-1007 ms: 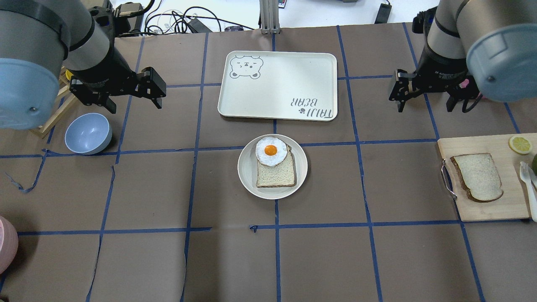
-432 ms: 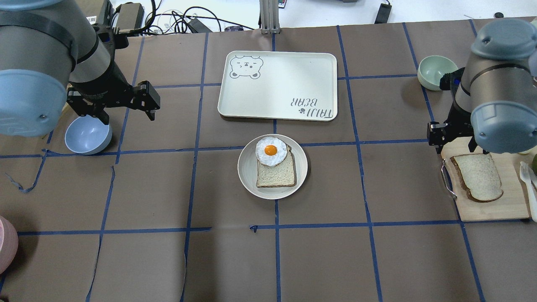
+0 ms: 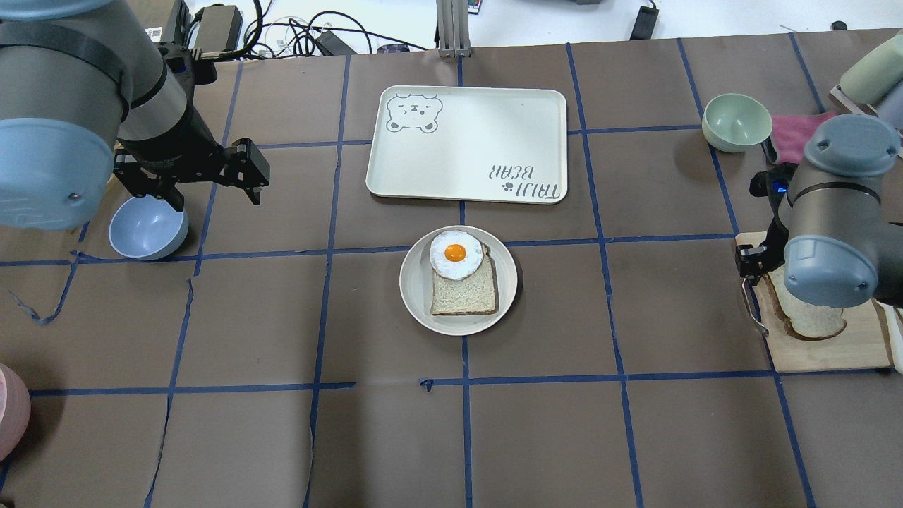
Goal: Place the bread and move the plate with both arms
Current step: 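Lower the right gripper onto the bread slice on the wooden board, then close the right gripper on the bread slice edge and lift it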
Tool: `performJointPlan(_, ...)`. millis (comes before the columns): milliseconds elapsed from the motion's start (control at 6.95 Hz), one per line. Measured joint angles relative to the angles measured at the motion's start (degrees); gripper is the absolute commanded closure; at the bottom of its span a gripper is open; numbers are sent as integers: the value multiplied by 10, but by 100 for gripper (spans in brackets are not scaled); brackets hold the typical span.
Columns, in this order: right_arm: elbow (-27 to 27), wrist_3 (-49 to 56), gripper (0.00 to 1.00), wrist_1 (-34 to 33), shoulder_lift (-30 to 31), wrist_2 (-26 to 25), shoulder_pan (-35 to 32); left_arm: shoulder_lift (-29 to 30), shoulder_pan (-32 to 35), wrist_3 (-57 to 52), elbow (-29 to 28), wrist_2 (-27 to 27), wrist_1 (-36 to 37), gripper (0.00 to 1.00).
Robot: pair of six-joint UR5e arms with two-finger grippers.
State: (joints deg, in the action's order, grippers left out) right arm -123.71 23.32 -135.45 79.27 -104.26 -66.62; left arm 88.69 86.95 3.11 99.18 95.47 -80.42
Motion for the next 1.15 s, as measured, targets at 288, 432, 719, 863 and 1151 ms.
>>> performJointPlan(288, -6, 15, 52, -9, -10, -4, 5, 1, 0, -1, 1, 0, 0, 0)
performJointPlan(432, -7, 16, 55, -8, -11, -8, 6, 1, 0, -2, 1, 0, 0, 0)
performJointPlan(719, -10, 17, 59, -6, -12, -23, 12, 2, -1, -2, 2, 0, 0, 0)
performJointPlan(863, -16, 18, 73, -6, -12, -26, 15, 2, -1, -2, 2, 0, 0, 0)
performJointPlan(1151, -25, 20, 100, -10, -12, -27, 17, 2, -1, -2, 2, 1, -2, 0)
